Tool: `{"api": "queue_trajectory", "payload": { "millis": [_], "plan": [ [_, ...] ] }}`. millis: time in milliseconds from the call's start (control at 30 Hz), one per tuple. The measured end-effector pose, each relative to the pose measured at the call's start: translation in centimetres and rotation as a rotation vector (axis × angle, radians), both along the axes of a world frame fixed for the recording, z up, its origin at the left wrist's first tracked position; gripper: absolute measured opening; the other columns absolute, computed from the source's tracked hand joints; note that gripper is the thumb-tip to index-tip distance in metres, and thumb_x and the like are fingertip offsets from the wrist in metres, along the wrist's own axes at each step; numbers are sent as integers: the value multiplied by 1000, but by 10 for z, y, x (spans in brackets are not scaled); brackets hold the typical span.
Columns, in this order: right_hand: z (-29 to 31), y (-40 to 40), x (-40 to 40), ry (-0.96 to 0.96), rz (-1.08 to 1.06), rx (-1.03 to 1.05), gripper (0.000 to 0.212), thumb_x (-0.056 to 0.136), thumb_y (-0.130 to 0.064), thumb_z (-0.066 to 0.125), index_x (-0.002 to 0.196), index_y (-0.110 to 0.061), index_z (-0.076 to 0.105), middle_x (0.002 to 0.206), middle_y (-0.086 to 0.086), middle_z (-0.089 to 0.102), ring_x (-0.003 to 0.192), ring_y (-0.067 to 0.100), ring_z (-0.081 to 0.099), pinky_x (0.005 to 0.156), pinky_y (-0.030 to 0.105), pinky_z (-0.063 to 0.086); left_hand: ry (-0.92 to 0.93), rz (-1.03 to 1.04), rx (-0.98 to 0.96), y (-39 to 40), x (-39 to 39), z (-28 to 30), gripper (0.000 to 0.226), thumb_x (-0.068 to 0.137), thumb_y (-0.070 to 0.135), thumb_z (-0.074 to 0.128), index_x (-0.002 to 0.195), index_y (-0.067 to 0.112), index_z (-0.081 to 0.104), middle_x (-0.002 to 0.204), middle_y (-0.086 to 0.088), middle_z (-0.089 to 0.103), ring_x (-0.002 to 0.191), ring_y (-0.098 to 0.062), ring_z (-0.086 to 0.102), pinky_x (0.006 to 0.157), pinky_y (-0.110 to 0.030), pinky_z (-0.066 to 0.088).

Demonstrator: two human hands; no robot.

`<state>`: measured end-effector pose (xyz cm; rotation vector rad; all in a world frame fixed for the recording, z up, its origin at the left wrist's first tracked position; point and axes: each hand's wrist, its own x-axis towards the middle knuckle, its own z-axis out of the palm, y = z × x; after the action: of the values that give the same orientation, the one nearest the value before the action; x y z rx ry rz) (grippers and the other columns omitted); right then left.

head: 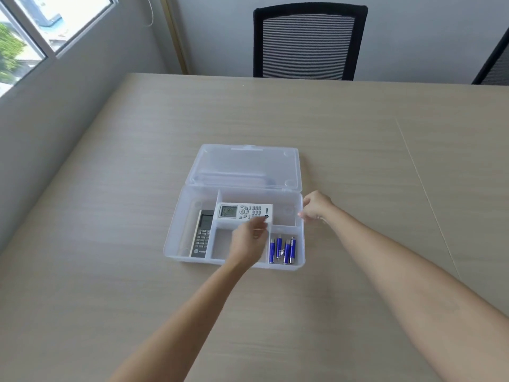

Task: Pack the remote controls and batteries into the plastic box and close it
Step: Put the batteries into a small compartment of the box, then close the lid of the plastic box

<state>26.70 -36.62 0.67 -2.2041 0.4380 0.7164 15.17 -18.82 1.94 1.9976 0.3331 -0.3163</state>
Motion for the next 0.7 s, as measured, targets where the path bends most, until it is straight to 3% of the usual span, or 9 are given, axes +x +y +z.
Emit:
{"api": "queue_trajectory", "payload": {
  "millis": [100,167,233,300,400,467,533,600,700],
  "plan": [
    [-3,7,17,-22,-152,202,58,81,6,63,134,8,40,134,18,49,120,33,55,101,45,48,-218,229,457,61,-21,-2,54,90,25,57,141,12,40,150,-14,34,141,-30,30,115,-41,25],
    [-13,50,45,-66,-190,312,60,85,-7,62,136,9,35,143,22,42,126,34,49,106,46,43,22,324,633,127,-34,-15,86,84,54,56,151,19,14,159,-22,-2,148,-35,-8,116,-58,3],
    [-14,48,49,-90,-245,323,66,85,-14,64,137,11,30,146,22,39,131,33,44,108,42,39,257,117,624,146,-44,-29,118,67,76,57,151,25,-8,155,-24,-27,143,-37,-29,114,-61,-8],
    [-17,46,50,-91,-294,238,67,83,-5,66,136,14,31,144,23,40,132,34,41,108,39,36,303,-44,622,149,-49,-38,128,59,81,59,150,28,-14,151,-24,-34,142,-39,-31,115,-60,-7],
    [-26,24,55,-76,-364,276,62,78,12,65,135,11,39,140,20,47,129,31,47,106,34,37,247,-30,596,137,-45,-38,122,65,78,57,151,26,-12,155,-21,-27,145,-42,-18,118,-56,-3],
    [-34,14,60,-89,-401,362,62,75,15,66,133,7,45,134,20,54,120,29,55,92,28,46,230,-7,605,134,-42,-37,121,67,77,56,151,23,-12,156,-20,-24,145,-42,-13,118,-55,-1],
    [-32,12,54,-112,-414,385,55,75,13,67,126,3,49,122,17,58,105,25,58,69,19,44,232,1,610,131,-43,-38,124,66,77,57,151,22,-13,156,-19,-23,146,-42,-11,118,-55,0],
    [-33,11,48,-180,-367,322,45,73,8,71,110,-9,52,111,14,58,93,22,55,63,22,44,246,0,604,130,-44,-41,125,65,78,57,151,21,-14,157,-18,-23,146,-41,-11,118,-55,0],
    [-29,9,41,-327,-224,173,39,70,-1,74,96,-18,49,96,10,59,82,22,55,71,35,49,261,-1,604,130,-43,-42,127,64,79,57,151,20,-14,157,-18,-23,146,-40,-11,119,-55,1]
  ]
}}
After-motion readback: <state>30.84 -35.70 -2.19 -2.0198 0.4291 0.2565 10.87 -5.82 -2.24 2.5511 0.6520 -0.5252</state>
